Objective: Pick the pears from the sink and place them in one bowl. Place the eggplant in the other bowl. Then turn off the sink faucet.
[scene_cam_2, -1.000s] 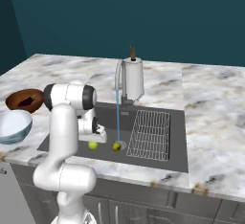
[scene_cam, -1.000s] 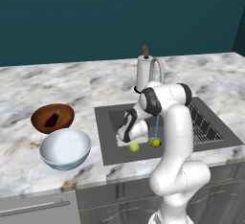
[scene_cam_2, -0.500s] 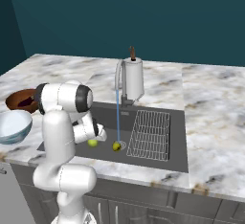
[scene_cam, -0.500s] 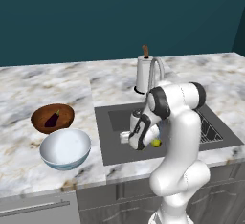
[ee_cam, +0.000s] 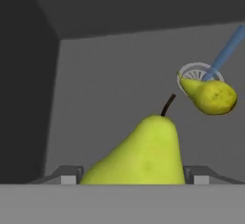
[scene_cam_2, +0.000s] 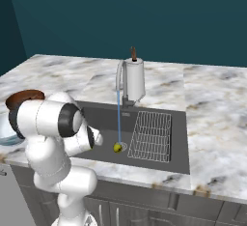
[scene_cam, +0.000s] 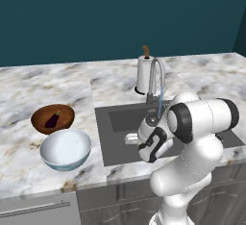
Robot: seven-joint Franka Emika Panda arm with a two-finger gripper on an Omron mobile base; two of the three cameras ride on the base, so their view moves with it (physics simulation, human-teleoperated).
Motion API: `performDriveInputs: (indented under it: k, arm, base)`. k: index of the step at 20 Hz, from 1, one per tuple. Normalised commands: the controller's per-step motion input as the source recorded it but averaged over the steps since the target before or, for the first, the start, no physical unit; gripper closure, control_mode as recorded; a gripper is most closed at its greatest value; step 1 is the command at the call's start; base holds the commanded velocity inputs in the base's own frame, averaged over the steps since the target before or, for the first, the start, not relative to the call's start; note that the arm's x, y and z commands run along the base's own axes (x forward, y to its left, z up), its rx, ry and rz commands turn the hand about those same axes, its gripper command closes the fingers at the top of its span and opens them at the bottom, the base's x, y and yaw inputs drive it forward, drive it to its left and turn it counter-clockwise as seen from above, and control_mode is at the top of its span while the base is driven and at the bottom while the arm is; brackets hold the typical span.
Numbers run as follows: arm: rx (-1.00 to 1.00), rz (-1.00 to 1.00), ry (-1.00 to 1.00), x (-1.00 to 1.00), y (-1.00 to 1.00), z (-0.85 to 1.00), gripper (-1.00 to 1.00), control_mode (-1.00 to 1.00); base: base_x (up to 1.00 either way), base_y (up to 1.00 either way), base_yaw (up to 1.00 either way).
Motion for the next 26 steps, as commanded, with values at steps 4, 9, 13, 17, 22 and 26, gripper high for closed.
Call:
performDriveInputs:
  k: [4,9,13,17,22,26]
  arm:
    - [0.01,0.05,0.00,0.12,0.00,1.00,1.00,-1.00]
    - [0.00,0.03,0.01,0.20,0.02,1.00,1.00,-1.00]
    - [0.00,0.00,0.01,-0.19,0.14,1.00,1.00,-1.00]
    - [-0.03,0.00,0.00,-0.49,0.26,0.99,1.00,-1.00]
    - [-0.07,0.00,0.00,-0.48,0.43,0.59,1.00,-1.00]
    - [-0.10,0.03,0.03,-0.36,0.69,0.22,1.00,-1.00]
  base:
    - [0.00,0.00,0.00]
    - [0.00,0.00,0.00]
    - [0.00,0.00,0.00]
    - [0.00,0.00,0.00]
    - [0.00,0.00,0.00]
    - [0.00,0.00,0.00]
